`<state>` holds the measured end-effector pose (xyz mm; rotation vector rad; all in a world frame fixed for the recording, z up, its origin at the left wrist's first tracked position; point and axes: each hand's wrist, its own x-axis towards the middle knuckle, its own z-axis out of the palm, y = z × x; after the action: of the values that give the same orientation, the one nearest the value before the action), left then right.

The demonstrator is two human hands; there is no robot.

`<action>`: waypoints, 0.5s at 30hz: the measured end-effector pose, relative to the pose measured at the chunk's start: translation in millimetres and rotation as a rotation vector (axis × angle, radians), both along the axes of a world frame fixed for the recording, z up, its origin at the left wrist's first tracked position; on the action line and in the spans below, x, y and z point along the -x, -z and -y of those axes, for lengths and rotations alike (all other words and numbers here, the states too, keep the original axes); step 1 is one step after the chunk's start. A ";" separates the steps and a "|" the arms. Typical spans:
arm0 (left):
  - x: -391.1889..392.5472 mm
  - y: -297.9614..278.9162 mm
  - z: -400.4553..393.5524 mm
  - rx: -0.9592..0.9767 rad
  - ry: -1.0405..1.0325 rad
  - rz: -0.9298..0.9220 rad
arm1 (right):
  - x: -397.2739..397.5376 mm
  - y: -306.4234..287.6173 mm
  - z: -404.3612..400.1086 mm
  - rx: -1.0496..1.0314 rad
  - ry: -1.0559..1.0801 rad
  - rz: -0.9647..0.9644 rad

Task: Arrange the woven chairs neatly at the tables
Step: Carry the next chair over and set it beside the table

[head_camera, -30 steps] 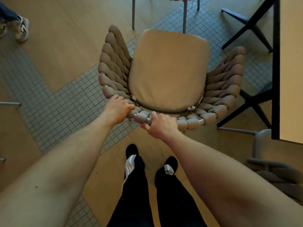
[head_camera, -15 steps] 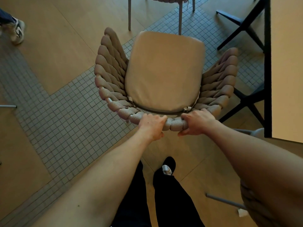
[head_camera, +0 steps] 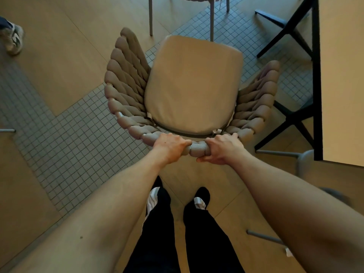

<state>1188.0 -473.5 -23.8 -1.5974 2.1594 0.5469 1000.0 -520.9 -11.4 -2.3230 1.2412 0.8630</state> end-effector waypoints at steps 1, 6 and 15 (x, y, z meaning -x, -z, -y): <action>-8.0 -1.0 -1.4 -0.005 0.021 0.016 | -7.4 -1.2 -4.8 -0.004 0.022 0.010; -54.0 -0.5 -1.2 0.011 0.102 0.075 | -51.9 -1.2 -31.8 -0.025 0.188 0.084; -102.5 -3.8 5.1 0.093 0.008 0.383 | -104.4 0.5 -42.7 -0.141 0.321 0.274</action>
<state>1290.4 -478.6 -20.0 -1.5890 1.9235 0.1221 1104.4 -478.2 -11.8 -1.9781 1.3347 0.4884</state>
